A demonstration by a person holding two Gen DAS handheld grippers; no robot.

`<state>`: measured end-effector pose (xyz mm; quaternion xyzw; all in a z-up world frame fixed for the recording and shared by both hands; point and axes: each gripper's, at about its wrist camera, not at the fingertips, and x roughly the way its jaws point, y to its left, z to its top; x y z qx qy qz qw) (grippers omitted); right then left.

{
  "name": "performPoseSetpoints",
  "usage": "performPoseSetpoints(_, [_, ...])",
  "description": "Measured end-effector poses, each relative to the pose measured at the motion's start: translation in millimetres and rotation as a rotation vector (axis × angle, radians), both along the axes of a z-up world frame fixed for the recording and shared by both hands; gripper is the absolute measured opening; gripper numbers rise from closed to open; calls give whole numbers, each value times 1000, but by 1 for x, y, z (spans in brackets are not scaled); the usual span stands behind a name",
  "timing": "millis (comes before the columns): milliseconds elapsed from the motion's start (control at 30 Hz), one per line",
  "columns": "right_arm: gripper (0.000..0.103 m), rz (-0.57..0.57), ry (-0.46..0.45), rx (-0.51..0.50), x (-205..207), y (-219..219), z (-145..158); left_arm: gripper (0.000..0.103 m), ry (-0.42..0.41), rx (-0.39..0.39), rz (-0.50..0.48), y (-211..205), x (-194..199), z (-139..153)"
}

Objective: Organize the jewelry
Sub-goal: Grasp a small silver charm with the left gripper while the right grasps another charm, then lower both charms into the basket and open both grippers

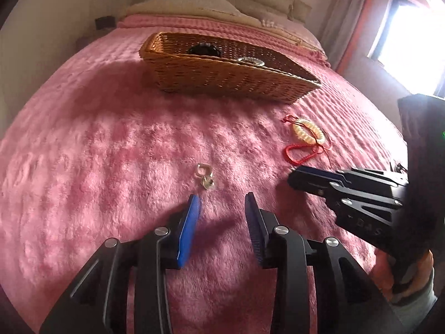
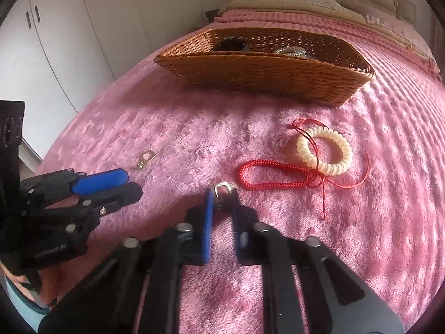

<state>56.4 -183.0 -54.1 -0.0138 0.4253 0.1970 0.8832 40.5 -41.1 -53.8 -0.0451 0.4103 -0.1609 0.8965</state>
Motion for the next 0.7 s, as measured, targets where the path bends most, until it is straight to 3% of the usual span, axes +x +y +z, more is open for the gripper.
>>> performPoseSetpoints(200, [8, -4, -1, 8, 0, -2, 0, 32, 5, 45, 27, -6, 20, 1])
performPoseSetpoints(300, [8, -3, -4, 24, 0, -4, 2, 9, -1, 49, 39, -4, 22, 0])
performPoseSetpoints(433, [8, 7, -10, 70, -3, -11, 6, 9, -7, -27, 31, 6, 18, 1])
performPoseSetpoints(700, [8, 19, -45, 144, -12, -24, 18, 9, -90, -98, 15, 12, 2, 14])
